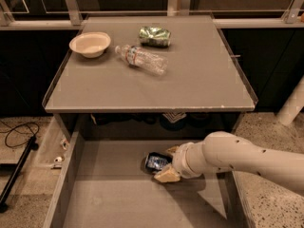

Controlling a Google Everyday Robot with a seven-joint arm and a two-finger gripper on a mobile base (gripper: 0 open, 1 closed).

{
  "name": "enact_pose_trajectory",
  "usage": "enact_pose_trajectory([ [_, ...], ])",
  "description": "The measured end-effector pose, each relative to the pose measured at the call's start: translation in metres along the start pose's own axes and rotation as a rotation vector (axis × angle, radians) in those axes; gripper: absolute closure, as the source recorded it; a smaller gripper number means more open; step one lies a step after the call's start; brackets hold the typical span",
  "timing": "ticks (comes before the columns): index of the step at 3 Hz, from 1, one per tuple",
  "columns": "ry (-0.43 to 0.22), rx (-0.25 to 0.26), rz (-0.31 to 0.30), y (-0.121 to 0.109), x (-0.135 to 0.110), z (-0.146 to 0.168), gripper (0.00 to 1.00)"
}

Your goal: Place pepsi can into top drawer

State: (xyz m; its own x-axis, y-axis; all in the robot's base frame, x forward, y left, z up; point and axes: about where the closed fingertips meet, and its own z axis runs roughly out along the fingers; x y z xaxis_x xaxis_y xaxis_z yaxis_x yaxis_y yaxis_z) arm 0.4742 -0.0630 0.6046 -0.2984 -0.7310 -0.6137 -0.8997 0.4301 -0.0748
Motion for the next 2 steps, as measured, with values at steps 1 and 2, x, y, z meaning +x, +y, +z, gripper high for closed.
enact_pose_trajectory([
  [1,0.0,0.0,0.0,0.0,0.0,0.0,0.0],
  [2,0.0,0.0,0.0,0.0,0.0,0.0,0.0],
])
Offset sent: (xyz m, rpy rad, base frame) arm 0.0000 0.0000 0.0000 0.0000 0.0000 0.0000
